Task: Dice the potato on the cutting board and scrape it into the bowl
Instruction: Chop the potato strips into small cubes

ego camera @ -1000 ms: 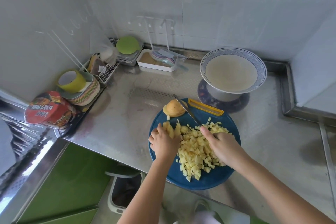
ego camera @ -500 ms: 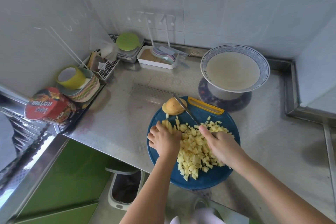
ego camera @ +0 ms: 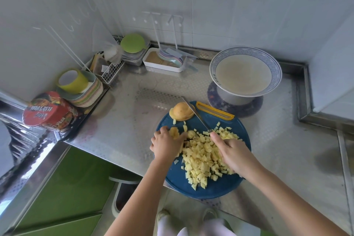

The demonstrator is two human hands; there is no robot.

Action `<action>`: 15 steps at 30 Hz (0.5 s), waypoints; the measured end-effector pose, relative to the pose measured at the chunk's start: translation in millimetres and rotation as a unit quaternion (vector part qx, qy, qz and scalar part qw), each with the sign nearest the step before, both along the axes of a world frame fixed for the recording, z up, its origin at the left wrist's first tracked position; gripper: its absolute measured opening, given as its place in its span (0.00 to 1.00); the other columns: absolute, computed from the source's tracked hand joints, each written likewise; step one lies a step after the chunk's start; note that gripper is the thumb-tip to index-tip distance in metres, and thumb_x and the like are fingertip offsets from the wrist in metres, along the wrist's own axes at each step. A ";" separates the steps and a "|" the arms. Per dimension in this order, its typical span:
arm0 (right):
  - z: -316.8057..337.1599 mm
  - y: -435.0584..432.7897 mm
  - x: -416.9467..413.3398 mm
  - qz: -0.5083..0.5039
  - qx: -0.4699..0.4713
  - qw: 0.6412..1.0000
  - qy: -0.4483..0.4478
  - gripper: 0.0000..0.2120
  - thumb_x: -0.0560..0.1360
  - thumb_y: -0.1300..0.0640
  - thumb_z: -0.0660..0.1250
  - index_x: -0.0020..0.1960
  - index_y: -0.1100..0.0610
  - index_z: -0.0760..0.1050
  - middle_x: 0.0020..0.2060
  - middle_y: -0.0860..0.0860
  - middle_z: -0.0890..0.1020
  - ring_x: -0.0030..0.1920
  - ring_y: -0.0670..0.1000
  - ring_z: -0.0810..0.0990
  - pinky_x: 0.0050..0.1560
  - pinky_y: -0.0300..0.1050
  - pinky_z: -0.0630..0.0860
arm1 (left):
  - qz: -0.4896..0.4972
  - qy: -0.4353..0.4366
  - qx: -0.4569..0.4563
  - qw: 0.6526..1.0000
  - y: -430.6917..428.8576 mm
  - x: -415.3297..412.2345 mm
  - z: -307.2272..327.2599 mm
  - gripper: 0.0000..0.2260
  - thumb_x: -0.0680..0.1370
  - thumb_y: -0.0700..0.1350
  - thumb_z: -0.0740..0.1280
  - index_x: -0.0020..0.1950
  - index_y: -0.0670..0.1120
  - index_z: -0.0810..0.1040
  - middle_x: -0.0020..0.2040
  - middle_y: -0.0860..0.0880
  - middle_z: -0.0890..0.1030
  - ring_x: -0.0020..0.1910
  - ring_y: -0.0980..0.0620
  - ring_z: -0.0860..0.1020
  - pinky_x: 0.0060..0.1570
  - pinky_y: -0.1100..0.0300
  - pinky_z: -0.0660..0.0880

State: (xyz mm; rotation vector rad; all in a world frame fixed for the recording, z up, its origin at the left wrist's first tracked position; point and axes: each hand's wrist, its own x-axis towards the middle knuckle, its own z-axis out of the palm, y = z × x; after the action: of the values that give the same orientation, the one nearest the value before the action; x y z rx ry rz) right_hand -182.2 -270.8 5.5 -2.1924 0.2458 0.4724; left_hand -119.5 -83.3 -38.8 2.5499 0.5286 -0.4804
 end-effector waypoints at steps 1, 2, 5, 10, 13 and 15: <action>0.4 0.1 0.4 -0.003 -0.001 1.000 0.000 0.33 0.76 0.31 0.49 0.29 0.57 0.63 0.20 0.48 0.66 0.22 0.46 0.67 0.39 0.52 0.76 | 0.032 0.015 0.002 0.999 -6.7 6.8 4.3 0.38 0.73 0.69 0.62 0.74 0.46 0.61 0.71 0.43 0.65 0.70 0.41 0.63 0.67 0.45 0.60; 1.0 0.5 0.7 -0.005 -0.002 1.000 0.000 0.33 0.77 0.31 0.50 0.29 0.57 0.63 0.20 0.48 0.66 0.23 0.47 0.68 0.41 0.52 0.77 | 0.056 0.024 0.008 0.998 -13.0 13.4 8.0 0.37 0.73 0.68 0.62 0.72 0.44 0.62 0.70 0.41 0.65 0.69 0.40 0.63 0.67 0.45 0.60; 2.7 0.9 0.4 -0.009 0.000 1.000 -0.003 0.33 0.77 0.32 0.50 0.29 0.58 0.64 0.20 0.48 0.67 0.23 0.46 0.68 0.42 0.53 0.77 | 0.039 0.027 0.061 0.997 -27.2 25.0 9.1 0.34 0.73 0.66 0.64 0.69 0.43 0.65 0.68 0.40 0.65 0.68 0.39 0.62 0.68 0.43 0.59; 6.3 -2.2 -1.1 -0.005 0.001 1.000 -0.008 0.32 0.75 0.31 0.48 0.30 0.58 0.63 0.22 0.51 0.67 0.24 0.48 0.67 0.36 0.50 0.73 | -0.050 -0.012 0.153 0.987 -30.5 25.2 -2.9 0.23 0.76 0.62 0.63 0.59 0.45 0.78 0.65 0.42 0.68 0.66 0.40 0.61 0.70 0.42 0.54; 5.6 -4.7 -1.2 -0.008 -0.002 1.000 -0.012 0.32 0.76 0.31 0.48 0.28 0.57 0.61 0.21 0.49 0.67 0.23 0.47 0.67 0.37 0.49 0.74 | -0.072 -0.049 0.138 0.987 -26.8 28.4 -5.3 0.14 0.76 0.53 0.64 0.53 0.47 0.82 0.63 0.44 0.71 0.66 0.41 0.62 0.72 0.43 0.50; 4.6 -6.0 -2.0 -0.010 -0.001 1.000 -0.011 0.32 0.76 0.32 0.49 0.27 0.56 0.61 0.20 0.48 0.66 0.22 0.47 0.67 0.38 0.50 0.74 | -0.082 -0.066 0.123 0.987 -23.8 28.9 -4.7 0.12 0.76 0.52 0.65 0.51 0.46 0.82 0.62 0.45 0.72 0.66 0.41 0.62 0.73 0.41 0.47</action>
State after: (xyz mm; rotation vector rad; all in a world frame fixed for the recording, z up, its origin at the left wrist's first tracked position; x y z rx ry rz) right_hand -184.2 -276.9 10.1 -2.1932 0.2564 0.4364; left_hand -90.5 -107.1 -43.5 2.8536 0.3496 -0.3168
